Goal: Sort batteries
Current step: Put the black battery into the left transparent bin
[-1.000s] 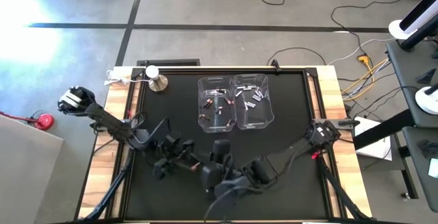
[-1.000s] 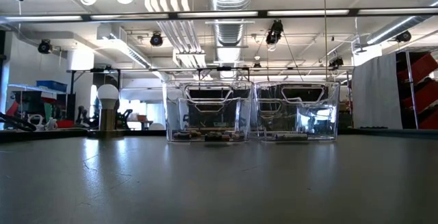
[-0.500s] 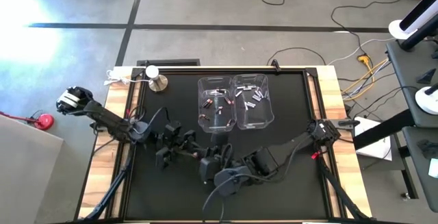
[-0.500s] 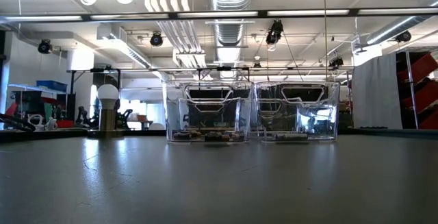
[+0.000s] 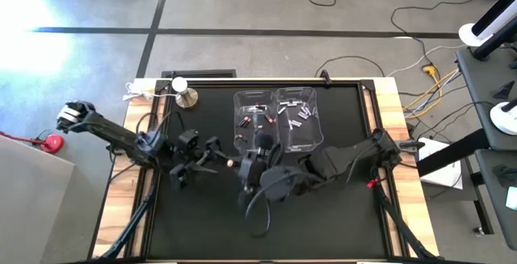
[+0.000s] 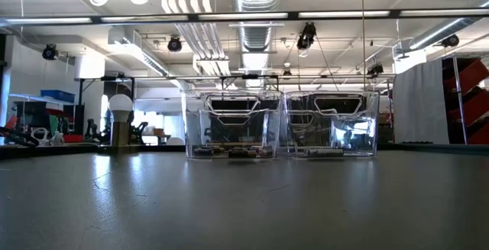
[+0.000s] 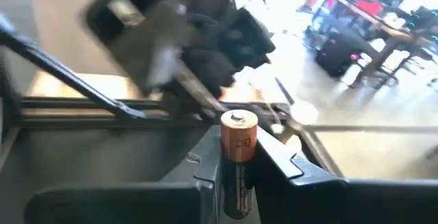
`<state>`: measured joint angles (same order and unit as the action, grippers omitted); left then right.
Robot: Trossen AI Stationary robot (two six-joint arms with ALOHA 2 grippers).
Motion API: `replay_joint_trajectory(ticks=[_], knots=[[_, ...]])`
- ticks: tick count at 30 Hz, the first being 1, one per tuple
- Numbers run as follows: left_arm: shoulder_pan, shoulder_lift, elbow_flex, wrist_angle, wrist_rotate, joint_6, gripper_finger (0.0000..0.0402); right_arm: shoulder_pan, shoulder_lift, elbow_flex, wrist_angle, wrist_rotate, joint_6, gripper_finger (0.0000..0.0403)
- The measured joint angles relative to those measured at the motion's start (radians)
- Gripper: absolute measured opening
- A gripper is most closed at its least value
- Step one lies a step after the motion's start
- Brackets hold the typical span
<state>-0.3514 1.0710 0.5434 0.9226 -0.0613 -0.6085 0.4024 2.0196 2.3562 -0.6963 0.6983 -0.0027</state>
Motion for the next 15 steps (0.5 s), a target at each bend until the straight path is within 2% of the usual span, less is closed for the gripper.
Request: replay_joint_trajectory(ticks=[3,6,9,12,15], knots=[[0.002,-0.114,-0.002,-0.219,-0.081,0.006,0.028,-0.022,-0.02,0.0,-0.046,0.007,-0.028,0.0044],[-0.001,-0.239,0.0,-0.41,-0.211,0.014,0.028,-0.028,-0.028,0.0,-0.09,0.01,-0.112,0.0044],[-0.006,-0.343,0.0,-0.586,-0.366,0.025,0.028,-0.054,-0.037,0.0,-0.174,-0.014,-0.101,0.0044],[-0.006,-0.424,0.0,-0.729,-0.5,-0.003,0.028,-0.121,-0.041,0.0,-0.286,-0.099,-0.027,0.0044],[-0.006,-0.482,-0.001,-0.826,-0.555,-0.052,0.028,-0.205,-0.025,-0.016,-0.391,-0.232,0.026,0.0044]])
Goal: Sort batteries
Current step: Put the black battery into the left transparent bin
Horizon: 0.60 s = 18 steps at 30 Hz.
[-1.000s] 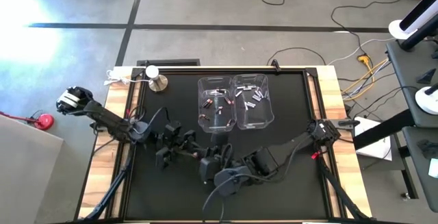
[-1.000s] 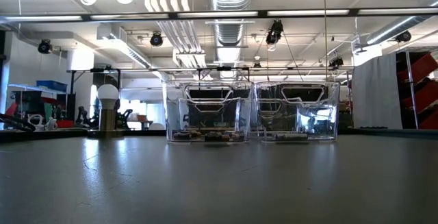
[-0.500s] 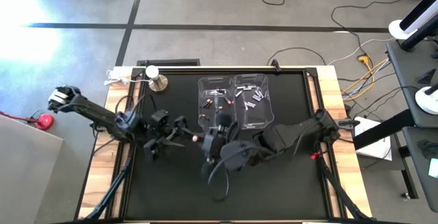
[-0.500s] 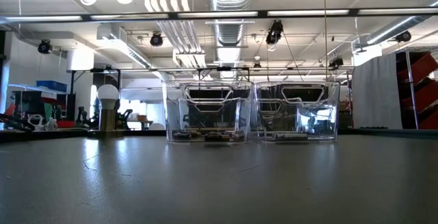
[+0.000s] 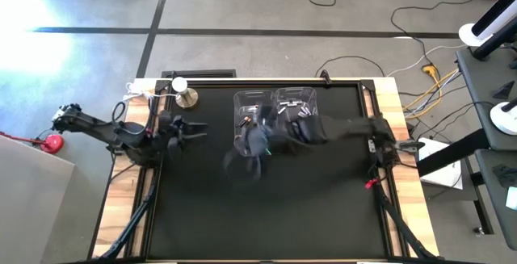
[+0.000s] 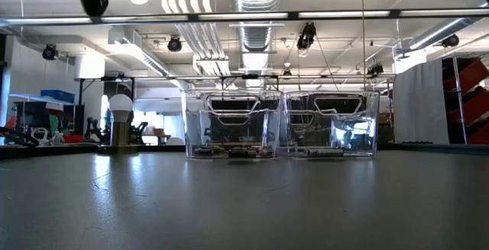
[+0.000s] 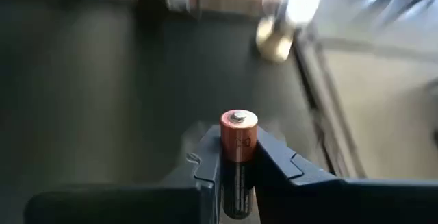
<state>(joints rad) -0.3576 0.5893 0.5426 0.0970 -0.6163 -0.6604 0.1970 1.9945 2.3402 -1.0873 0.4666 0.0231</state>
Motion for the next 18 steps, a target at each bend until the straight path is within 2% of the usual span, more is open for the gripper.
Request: replay_joint_trajectory(ticks=[3,9,14,18], knots=[[0.0,-0.045,0.0,-0.08,-0.034,-0.014,0.0281,-0.08,0.033,-0.031,-0.087,-0.149,-0.087,0.0044],[0.0,-0.13,0.003,-0.17,-0.06,-0.024,0.0281,-0.212,0.101,-0.156,-0.032,-0.336,-0.25,0.0044],[0.001,-0.194,0.052,-0.166,-0.077,0.04,0.0281,-0.312,0.172,-0.247,0.047,-0.351,-0.282,0.0045],[0.001,-0.226,0.115,-0.169,-0.201,0.157,0.0281,-0.377,0.223,-0.275,0.076,-0.372,-0.275,0.0055]])
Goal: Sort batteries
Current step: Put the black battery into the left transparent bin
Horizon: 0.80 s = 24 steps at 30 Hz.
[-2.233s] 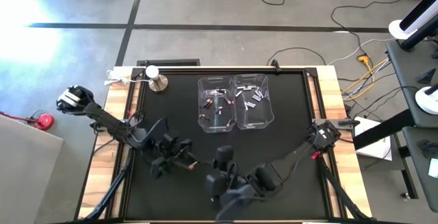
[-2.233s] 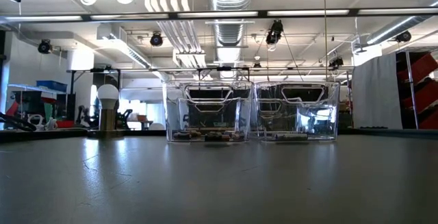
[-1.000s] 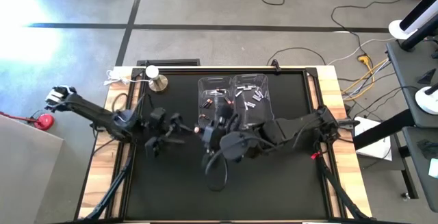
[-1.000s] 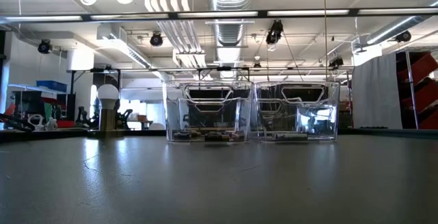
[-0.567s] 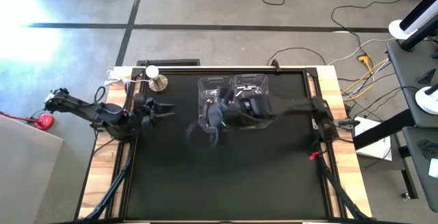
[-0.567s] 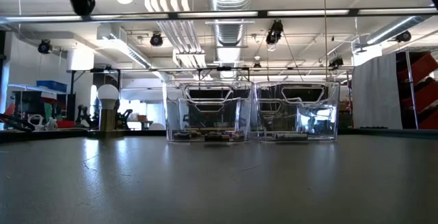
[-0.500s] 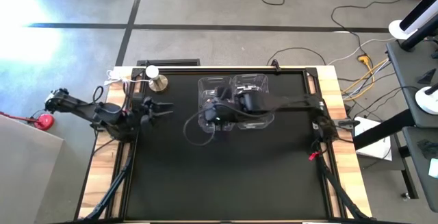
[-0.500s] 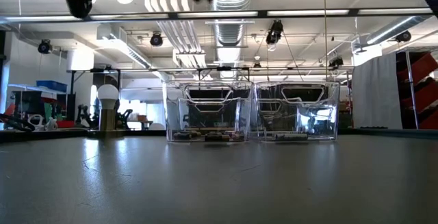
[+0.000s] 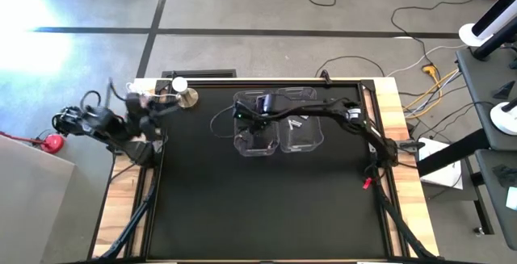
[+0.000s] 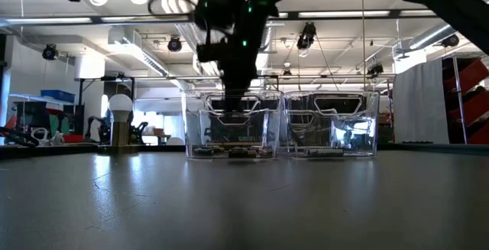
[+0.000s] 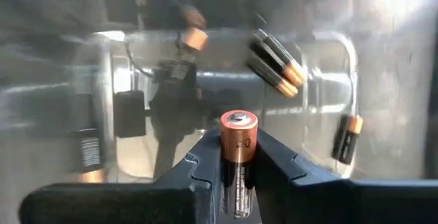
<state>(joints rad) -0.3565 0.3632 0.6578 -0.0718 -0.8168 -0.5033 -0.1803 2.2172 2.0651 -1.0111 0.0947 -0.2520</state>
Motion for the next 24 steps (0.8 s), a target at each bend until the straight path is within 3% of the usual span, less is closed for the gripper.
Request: replay_joint_trajectory(ticks=[4,7,11,16,24], knots=[[0.0,-0.02,0.075,-0.022,-0.143,0.12,0.0281,-0.058,0.047,0.021,0.004,-0.049,0.048,0.0044],[0.0,-0.032,0.136,-0.135,-0.14,0.144,0.0281,-0.083,0.076,0.053,0.011,-0.072,0.053,0.0044],[0.0,-0.033,0.229,-0.378,-0.139,0.012,0.0281,-0.09,0.128,0.077,0.006,-0.105,0.025,0.0044],[0.0,-0.028,0.317,-0.623,-0.169,-0.131,0.0279,-0.093,0.163,0.116,-0.001,-0.273,0.163,0.0044],[0.0,-0.027,0.329,-0.701,-0.172,-0.205,0.0277,-0.084,0.174,0.124,0.001,-0.278,0.467,0.0044]])
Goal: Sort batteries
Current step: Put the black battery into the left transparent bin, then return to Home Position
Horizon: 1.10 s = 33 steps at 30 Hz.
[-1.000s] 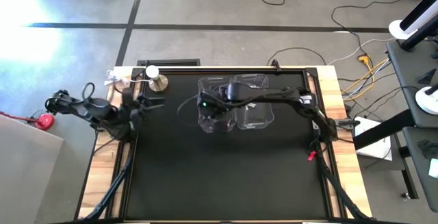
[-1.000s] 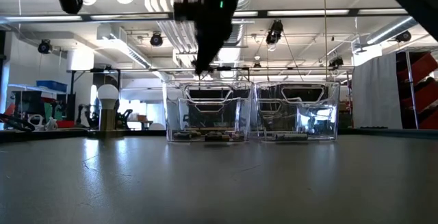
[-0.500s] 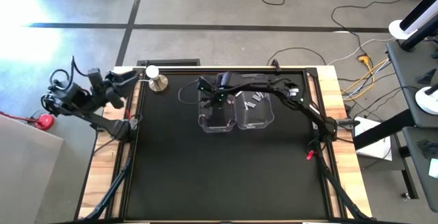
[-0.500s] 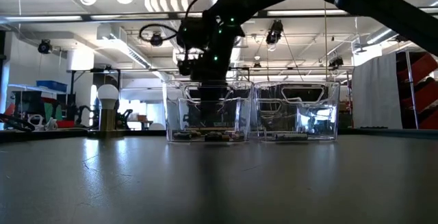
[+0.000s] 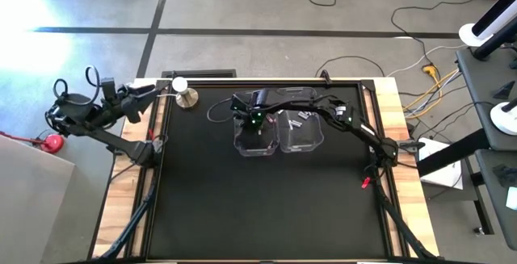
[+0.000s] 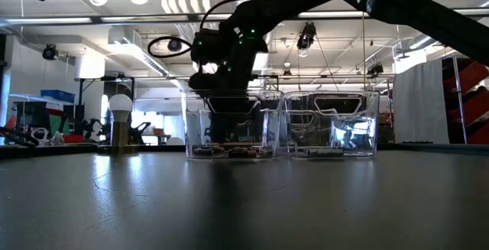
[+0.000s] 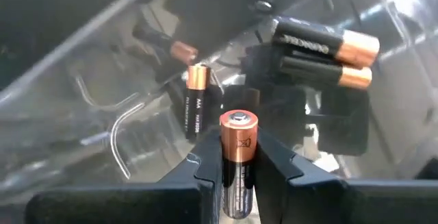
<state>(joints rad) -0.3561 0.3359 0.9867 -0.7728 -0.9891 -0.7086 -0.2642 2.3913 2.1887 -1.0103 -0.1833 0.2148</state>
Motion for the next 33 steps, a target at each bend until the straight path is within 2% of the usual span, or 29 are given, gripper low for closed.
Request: replay_joint_trajectory(ticks=[4,12,15,17,20,25,29,33], knots=[[0.0,0.003,-0.001,-0.024,-0.011,-0.06,0.0275,-0.003,0.0,-0.004,-0.004,0.056,0.128,0.0044],[0.0,0.001,-0.001,-0.022,0.174,-0.04,0.0284,-0.003,0.0,-0.04,0.071,0.229,0.275,0.0044],[0.0,0.001,-0.001,0.004,0.277,0.016,0.0285,-0.005,0.0,-0.056,0.126,0.252,0.336,0.0044],[0.0,0.001,-0.006,0.068,0.366,0.078,0.0285,-0.005,0.0,-0.06,0.14,0.262,0.417,0.0056],[0.0,0.0,-0.023,0.153,0.51,0.142,0.0284,-0.005,-0.001,-0.063,0.138,0.262,0.537,0.0114],[0.0,-0.007,-0.124,0.275,0.696,0.195,0.0283,0.008,-0.008,-0.064,0.13,0.255,0.602,0.02],[0.0,-0.038,-0.28,0.469,0.802,0.199,0.0283,0.044,-0.059,-0.045,0.114,0.265,0.566,0.0221],[0.0,-0.046,-0.444,0.777,0.817,0.195,0.0283,0.108,-0.144,-0.034,0.122,0.313,0.42,0.0216]])
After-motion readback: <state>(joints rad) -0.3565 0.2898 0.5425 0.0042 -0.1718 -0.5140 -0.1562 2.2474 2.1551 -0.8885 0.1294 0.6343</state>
